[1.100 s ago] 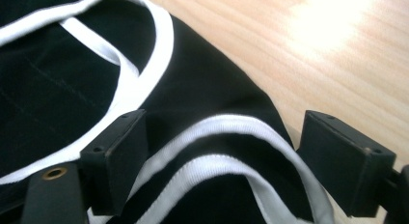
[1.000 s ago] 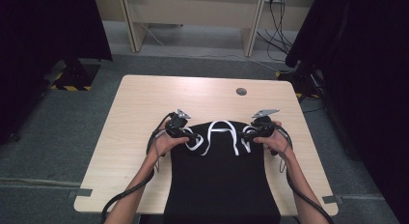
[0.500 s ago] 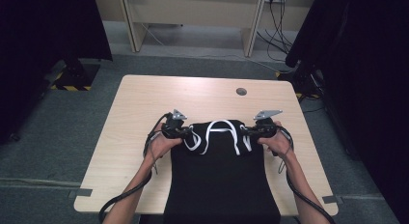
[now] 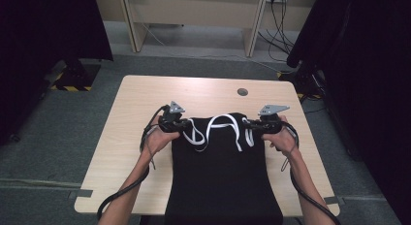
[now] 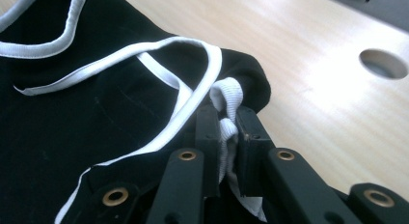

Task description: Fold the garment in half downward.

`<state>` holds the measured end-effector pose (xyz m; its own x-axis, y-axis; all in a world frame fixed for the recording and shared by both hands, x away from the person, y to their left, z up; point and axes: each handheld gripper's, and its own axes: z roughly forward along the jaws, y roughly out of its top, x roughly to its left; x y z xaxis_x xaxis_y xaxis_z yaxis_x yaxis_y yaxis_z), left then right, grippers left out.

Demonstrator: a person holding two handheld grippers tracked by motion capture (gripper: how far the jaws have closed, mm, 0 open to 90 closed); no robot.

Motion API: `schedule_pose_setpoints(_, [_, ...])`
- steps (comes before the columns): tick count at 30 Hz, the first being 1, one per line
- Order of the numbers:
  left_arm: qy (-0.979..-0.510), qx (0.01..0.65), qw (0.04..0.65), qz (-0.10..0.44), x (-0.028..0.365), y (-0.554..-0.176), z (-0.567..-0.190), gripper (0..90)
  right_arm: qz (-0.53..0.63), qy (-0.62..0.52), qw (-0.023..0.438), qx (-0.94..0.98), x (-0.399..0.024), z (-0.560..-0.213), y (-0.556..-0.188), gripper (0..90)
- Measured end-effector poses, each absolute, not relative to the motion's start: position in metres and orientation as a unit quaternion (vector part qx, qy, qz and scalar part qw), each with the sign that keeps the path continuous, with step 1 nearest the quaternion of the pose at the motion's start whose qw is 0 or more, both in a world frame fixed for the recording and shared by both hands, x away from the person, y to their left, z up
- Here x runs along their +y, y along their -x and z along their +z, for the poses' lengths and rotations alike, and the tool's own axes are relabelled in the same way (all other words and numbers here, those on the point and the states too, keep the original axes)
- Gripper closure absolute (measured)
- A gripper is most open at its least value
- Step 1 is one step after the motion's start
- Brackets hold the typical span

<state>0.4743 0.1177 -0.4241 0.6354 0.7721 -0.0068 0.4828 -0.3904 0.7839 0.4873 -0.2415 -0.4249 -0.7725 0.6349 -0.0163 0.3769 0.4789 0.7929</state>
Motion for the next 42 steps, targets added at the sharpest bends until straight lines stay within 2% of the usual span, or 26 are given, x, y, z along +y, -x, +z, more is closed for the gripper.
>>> schedule_pose_setpoints(13, [-0.802,0.380,0.406,0.220,0.117,-0.495,-0.388,84.4,0.437,-0.300,0.188,0.827,-0.240,-0.401,-0.497,82.2])
schedule_pose_setpoints(19, [-0.797,0.365,0.423,0.230,0.112,-0.487,-0.374,84.2,0.452,-0.289,0.203,0.819,-0.238,-0.386,-0.494,82.2])
schedule_pose_setpoints(24, [-0.791,0.343,0.449,0.232,0.114,-0.458,-0.376,83.9,0.466,-0.262,0.216,0.817,-0.240,-0.387,-0.471,82.1])
schedule_pose_setpoints(29, [-0.796,0.317,0.458,0.237,0.118,-0.419,-0.392,83.5,0.472,-0.237,0.226,0.819,-0.242,-0.402,-0.437,81.9])
schedule_pose_setpoints(33, [-0.797,0.307,0.469,0.224,0.123,-0.385,-0.415,83.2,0.473,-0.231,0.235,0.817,-0.245,-0.415,-0.409,81.8])
schedule_pose_setpoints(42, [-0.811,0.296,0.471,0.181,0.139,-0.317,-0.451,81.8,0.454,-0.210,0.220,0.837,-0.253,-0.439,-0.349,81.0])
